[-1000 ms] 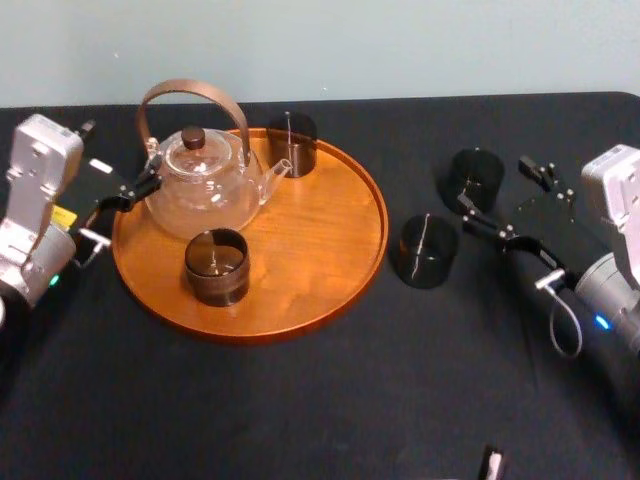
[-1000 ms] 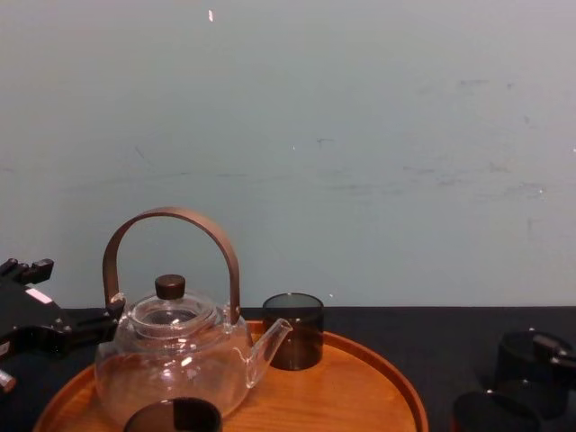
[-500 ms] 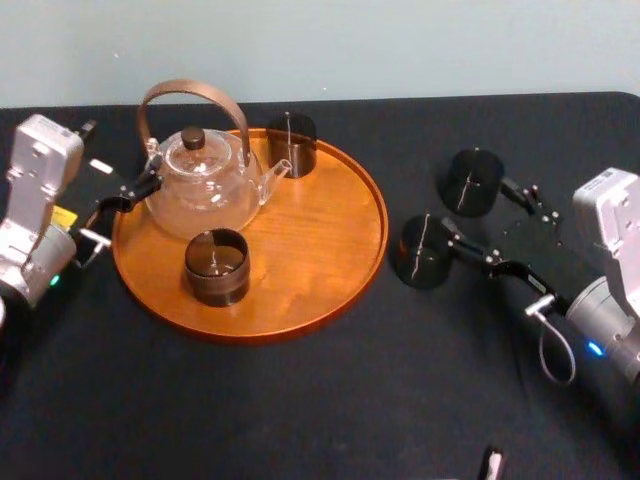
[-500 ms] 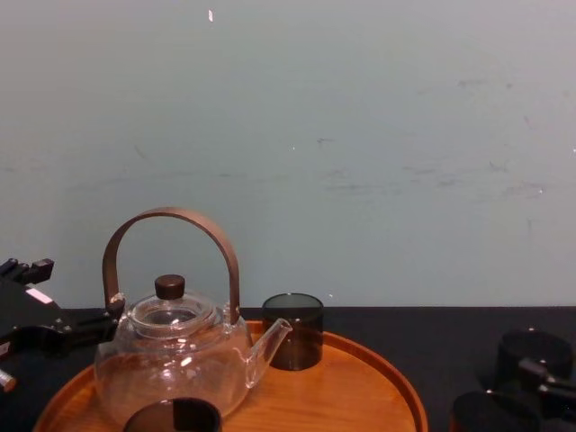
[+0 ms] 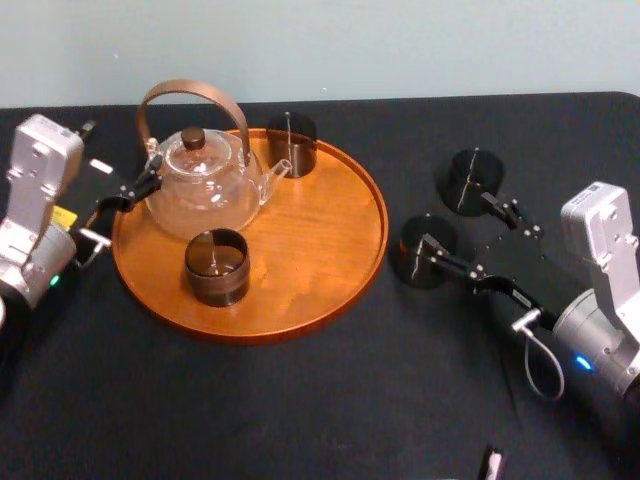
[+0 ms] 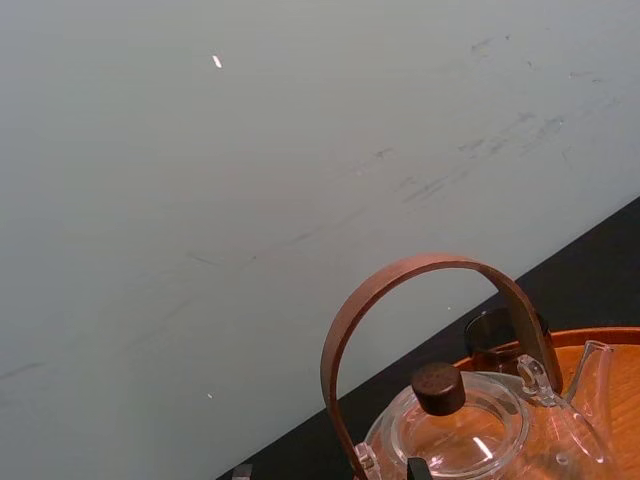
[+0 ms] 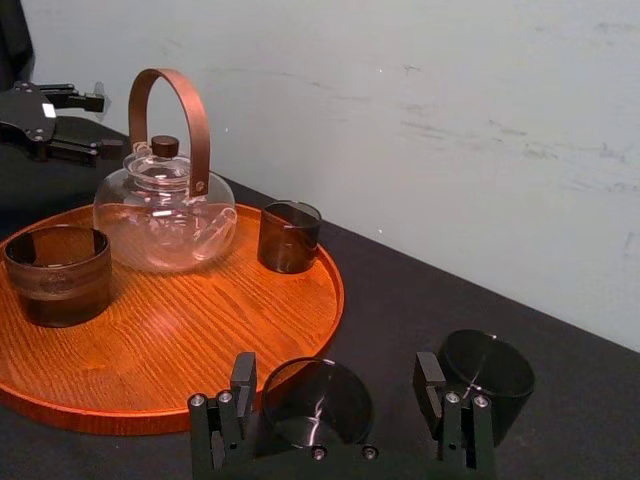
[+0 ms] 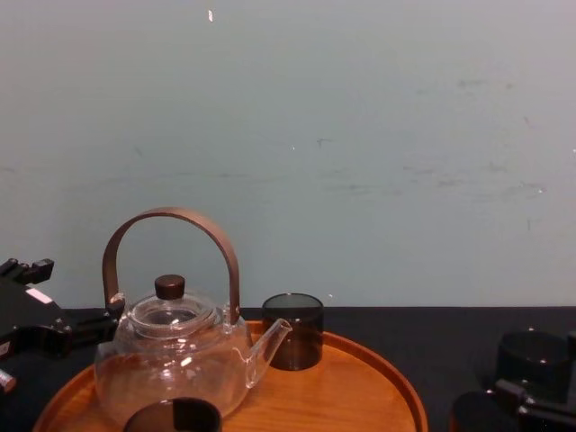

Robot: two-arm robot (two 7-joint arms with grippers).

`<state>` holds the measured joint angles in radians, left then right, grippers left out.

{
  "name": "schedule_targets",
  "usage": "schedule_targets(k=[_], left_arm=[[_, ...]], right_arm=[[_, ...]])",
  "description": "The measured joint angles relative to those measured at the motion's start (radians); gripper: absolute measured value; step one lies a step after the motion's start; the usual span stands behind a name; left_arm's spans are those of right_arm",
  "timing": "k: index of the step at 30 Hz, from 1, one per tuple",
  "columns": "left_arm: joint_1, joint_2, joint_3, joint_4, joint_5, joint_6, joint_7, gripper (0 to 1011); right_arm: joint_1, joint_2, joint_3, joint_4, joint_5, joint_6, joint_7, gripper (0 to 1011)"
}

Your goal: Pick up the glass from the table and place it on the tray.

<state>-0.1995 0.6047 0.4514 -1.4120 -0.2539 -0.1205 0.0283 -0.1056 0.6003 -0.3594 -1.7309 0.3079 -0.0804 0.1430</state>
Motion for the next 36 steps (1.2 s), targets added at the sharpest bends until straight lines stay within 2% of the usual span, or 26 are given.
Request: schedule_targets(k=[36], left_arm=[[0.0,0.0,0.0,0.0,0.0,0.0,0.0,1001]], right_arm=[[-0.023,-0.094,0.05,0.075,-0.019,0.01,0.095,1002]])
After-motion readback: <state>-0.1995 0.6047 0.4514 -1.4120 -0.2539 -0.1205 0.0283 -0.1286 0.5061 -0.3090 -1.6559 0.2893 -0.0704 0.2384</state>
